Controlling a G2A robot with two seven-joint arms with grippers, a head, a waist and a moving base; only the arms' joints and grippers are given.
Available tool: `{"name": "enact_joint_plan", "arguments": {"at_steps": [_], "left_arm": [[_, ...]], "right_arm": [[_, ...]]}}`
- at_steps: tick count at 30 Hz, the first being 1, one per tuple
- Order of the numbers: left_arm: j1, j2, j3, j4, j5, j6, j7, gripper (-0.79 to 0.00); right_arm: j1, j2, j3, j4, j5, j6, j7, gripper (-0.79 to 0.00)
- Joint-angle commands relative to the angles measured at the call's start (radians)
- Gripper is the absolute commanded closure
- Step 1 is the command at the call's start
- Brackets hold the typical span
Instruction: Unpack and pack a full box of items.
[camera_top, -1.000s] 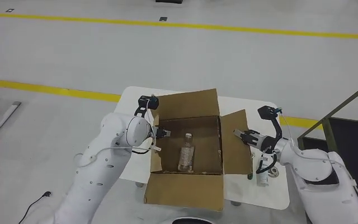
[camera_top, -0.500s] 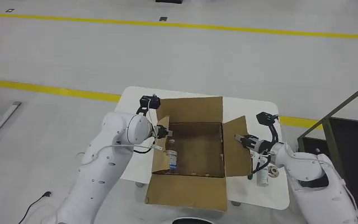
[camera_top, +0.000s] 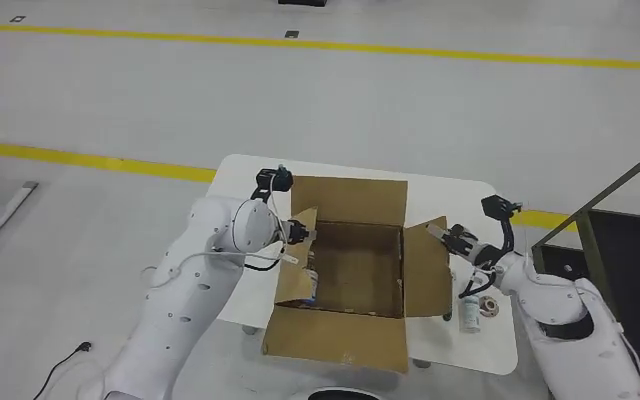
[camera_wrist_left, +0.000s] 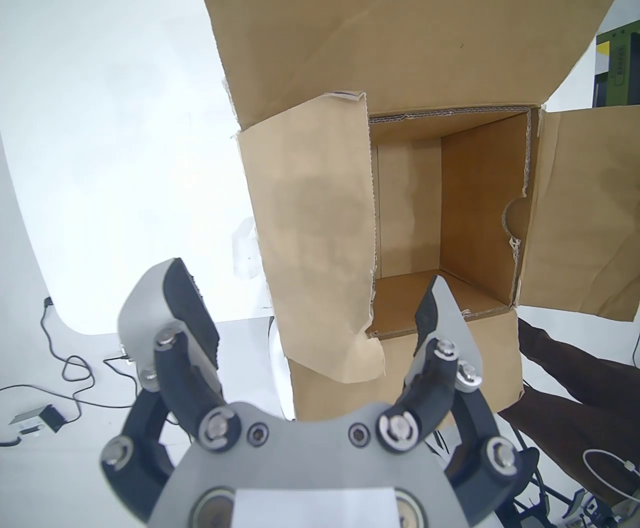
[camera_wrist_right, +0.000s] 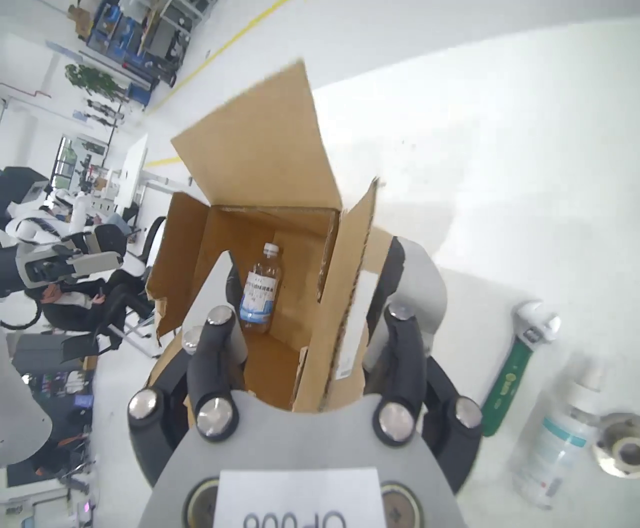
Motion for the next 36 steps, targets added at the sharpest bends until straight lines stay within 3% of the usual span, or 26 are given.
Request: {"name": "enact_joint_plan", "arguments": {"at_steps": [1,5,8,20,21,22,23,24,30,36], "left_arm": [[-0.004,-0.002,0.007,0.004,-0.005,-0.001,-0.001,-0.785],[-0.013,-0.006,0.021,0.038,-0.053,-0.029,-0.029,-0.785],[-0.031,-0.01,0.047,0.091,-0.068,-0.046,-0.046,-0.785],[-0.12,-0.023,0.215,0.256,-0.051,-0.046,-0.046,-0.785],[-0.124,-0.024,0.217,0.262,-0.056,-0.046,-0.046,-0.785],[-0.127,-0.024,0.215,0.267,-0.061,-0.046,-0.046,-0.372],[-0.128,-0.023,0.21,0.268,-0.069,-0.046,-0.046,-0.046],[-0.127,-0.022,0.207,0.268,-0.078,-0.046,-0.046,0.0],[-0.105,-0.007,0.136,0.246,-0.17,-0.062,-0.046,0.0],[-0.077,0.008,0.096,0.227,-0.19,-0.076,-0.046,0.0]], "right_arm": [[-0.015,0.006,0.029,-0.022,-0.092,0.031,-0.012,-0.785],[-0.047,0.024,0.051,-0.094,-0.389,0.115,0.045,-0.785],[-0.066,0.029,0.056,-0.13,-0.512,0.155,0.084,-0.785],[-0.096,0.023,0.007,-0.186,-0.592,0.16,0.097,-0.785],[-0.096,0.023,0.003,-0.186,-0.596,0.158,0.099,-0.733],[-0.097,0.022,-0.001,-0.187,-0.599,0.158,0.101,-0.576],[-0.097,0.021,-0.003,-0.188,-0.598,0.157,0.103,-0.437],[-0.097,0.021,-0.005,-0.188,-0.599,0.155,0.105,-0.379],[-0.096,0.017,0.003,-0.175,-0.543,0.146,0.12,-0.172],[-0.093,0.016,0.023,-0.148,-0.501,0.123,0.143,-0.089]]}}
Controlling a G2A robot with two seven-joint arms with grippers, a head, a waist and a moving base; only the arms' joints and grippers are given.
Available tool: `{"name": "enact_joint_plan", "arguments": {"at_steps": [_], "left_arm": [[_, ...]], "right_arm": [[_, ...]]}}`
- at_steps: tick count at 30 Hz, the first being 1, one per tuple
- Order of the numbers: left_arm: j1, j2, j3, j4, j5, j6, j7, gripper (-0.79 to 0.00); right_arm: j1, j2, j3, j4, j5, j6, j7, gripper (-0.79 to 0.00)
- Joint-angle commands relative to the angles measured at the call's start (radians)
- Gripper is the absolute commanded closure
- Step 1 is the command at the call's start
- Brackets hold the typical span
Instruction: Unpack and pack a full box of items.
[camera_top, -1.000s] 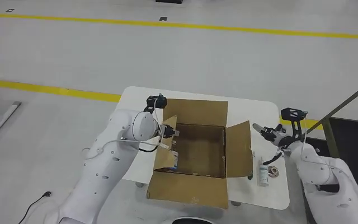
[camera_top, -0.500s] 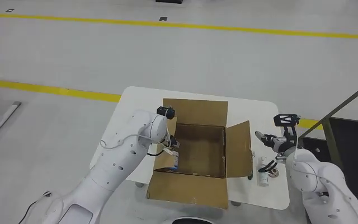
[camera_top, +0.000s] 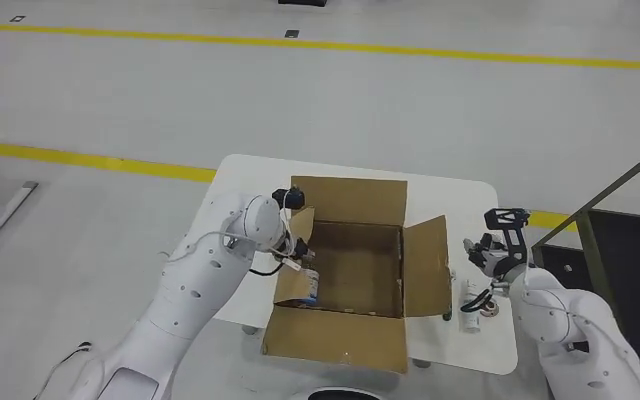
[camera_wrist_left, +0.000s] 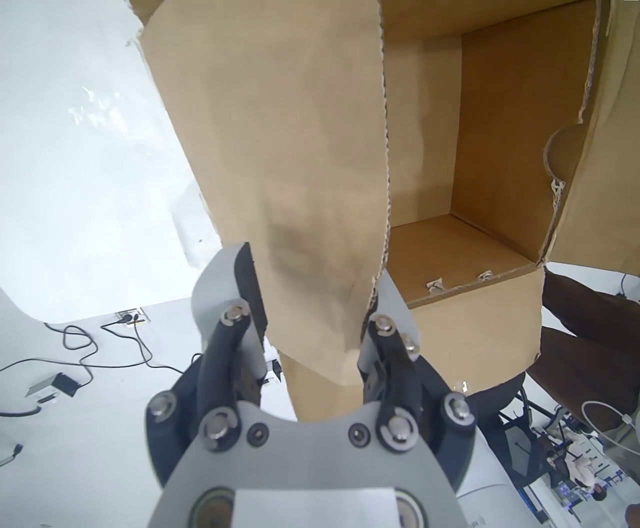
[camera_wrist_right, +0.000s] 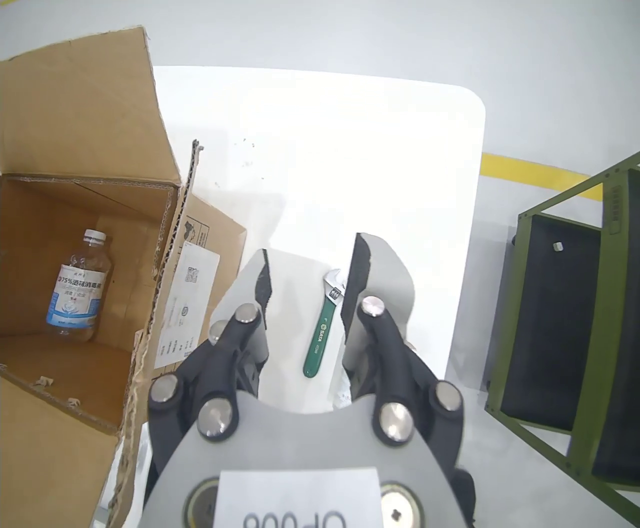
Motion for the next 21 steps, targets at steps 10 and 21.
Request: {"name": "enact_joint_plan", "arguments": {"at_steps": [10,21], "left_arm": [[0.035,0.012,-0.052,-0.04,-0.068,-0.012,0.032,0.0],[0.067,0.024,-0.118,-0.047,-0.188,-0.031,0.065,0.0]], "right_arm": [[0.011,0.001,0.001,0.042,-0.01,-0.004,0.053,-0.006],[0.057,-0.004,-0.065,0.142,-0.074,0.047,0.153,0.0]]}}
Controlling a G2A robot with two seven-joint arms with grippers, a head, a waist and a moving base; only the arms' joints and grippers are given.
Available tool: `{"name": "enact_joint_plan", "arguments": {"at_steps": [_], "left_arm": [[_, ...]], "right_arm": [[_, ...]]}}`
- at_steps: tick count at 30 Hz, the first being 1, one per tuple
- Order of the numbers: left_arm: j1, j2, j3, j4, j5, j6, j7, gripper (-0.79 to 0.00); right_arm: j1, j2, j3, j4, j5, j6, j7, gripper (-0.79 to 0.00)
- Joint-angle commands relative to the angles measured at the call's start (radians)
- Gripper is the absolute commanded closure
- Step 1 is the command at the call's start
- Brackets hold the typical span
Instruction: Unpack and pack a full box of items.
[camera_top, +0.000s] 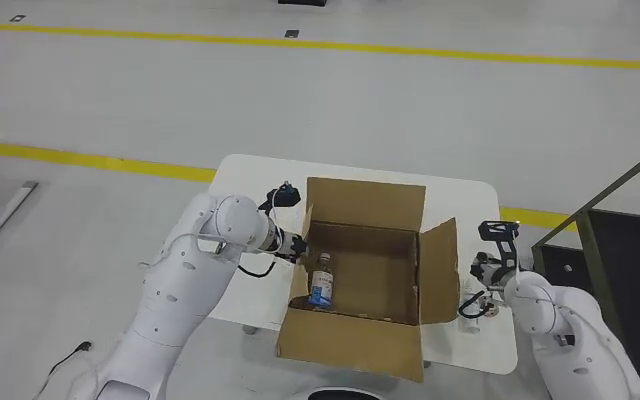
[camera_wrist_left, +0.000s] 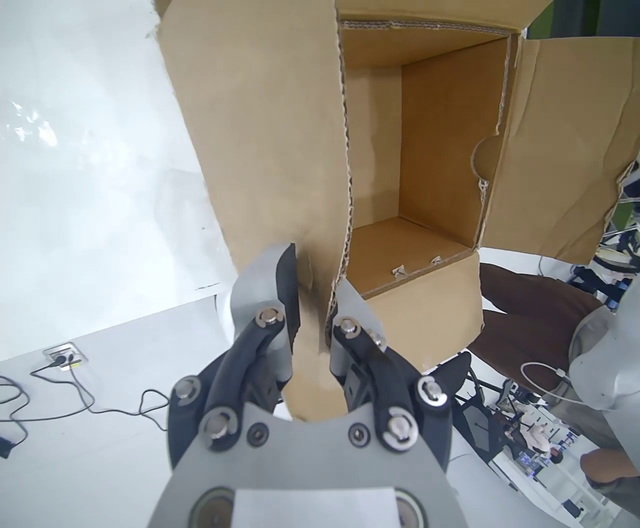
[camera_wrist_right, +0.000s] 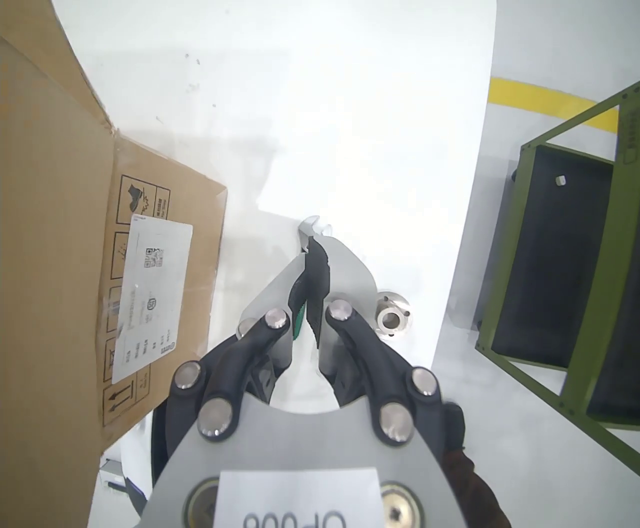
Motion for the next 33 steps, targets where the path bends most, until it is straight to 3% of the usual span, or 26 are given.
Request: {"name": "enact_joint_plan", "arguments": {"at_steps": [1,5,6,7,8,33], "left_arm": [[0.004,0.002,-0.01,0.0,-0.018,0.0,0.007,0.0],[0.01,0.008,-0.028,-0.001,-0.043,-0.004,0.013,0.0],[0.01,0.009,-0.029,-0.001,-0.041,-0.003,0.012,-0.071],[0.01,0.011,-0.029,-0.002,-0.039,0.0,0.012,-0.289],[0.01,0.012,-0.03,-0.001,-0.037,0.006,0.011,-0.785],[0.007,0.014,-0.029,-0.004,-0.035,0.016,0.009,-0.785]], "right_arm": [[0.011,-0.002,-0.016,0.026,-0.003,0.007,0.015,0.0],[0.041,-0.008,-0.059,0.093,-0.005,0.021,0.041,0.0],[0.05,-0.01,-0.071,0.111,-0.012,0.024,0.044,0.0],[0.059,-0.011,-0.083,0.127,-0.013,0.027,0.047,0.0],[0.068,-0.013,-0.094,0.143,-0.017,0.032,0.049,0.0],[0.092,-0.019,-0.119,0.174,-0.025,0.047,0.037,0.0]]}}
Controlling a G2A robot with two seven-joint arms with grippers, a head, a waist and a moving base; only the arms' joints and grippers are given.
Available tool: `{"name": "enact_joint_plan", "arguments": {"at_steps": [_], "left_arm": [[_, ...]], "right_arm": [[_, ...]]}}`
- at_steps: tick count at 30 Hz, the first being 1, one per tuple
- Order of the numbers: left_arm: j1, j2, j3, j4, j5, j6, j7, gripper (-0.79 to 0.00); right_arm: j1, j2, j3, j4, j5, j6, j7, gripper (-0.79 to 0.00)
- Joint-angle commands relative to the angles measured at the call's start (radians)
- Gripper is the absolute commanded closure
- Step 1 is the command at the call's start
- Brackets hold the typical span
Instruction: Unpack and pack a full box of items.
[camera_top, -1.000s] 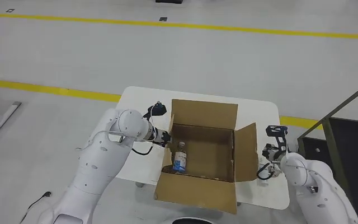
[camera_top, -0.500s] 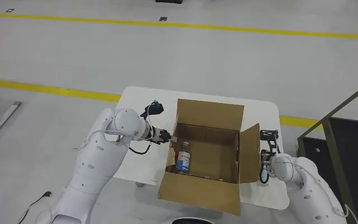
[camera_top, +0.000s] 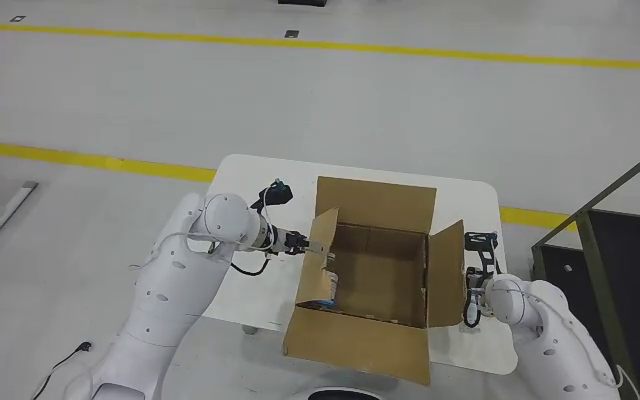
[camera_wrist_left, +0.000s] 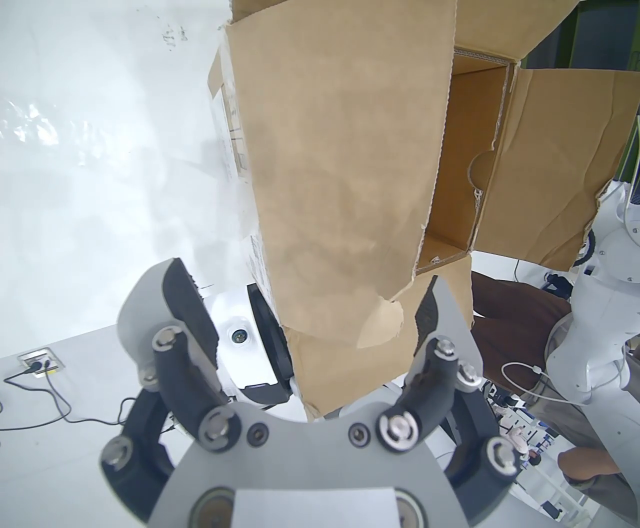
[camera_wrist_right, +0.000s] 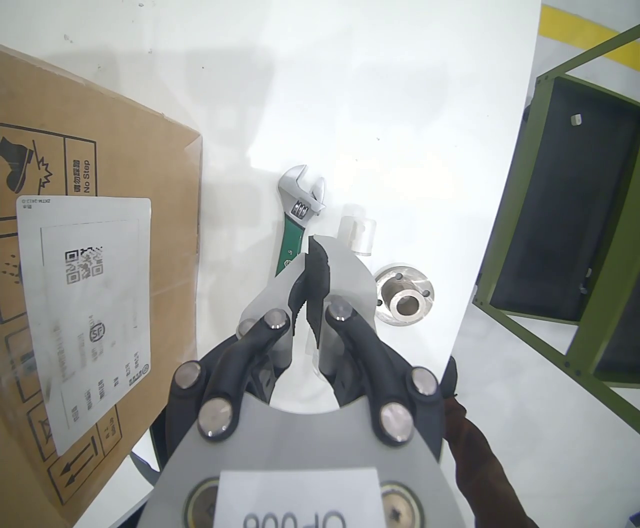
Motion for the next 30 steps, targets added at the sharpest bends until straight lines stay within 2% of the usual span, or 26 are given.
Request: {"name": "enact_joint_plan", "arguments": {"at_steps": [1,20,21,30], "left_arm": [[0.0,0.0,0.0,0.0,0.0,0.0,0.0,-0.785],[0.0,0.0,0.0,0.0,0.0,0.0,0.0,-0.785],[0.0,0.0,0.0,0.0,0.0,0.0,0.0,-0.785],[0.0,0.0,0.0,0.0,0.0,0.0,0.0,-0.785]], "right_arm": [[0.0,0.0,0.0,0.0,0.0,0.0,0.0,0.0],[0.0,0.0,0.0,0.0,0.0,0.0,0.0,0.0],[-0.001,0.0,-0.001,0.0,0.001,-0.004,-0.005,-0.785],[-0.026,-0.003,0.025,-0.018,0.031,-0.028,-0.099,-0.785]]}}
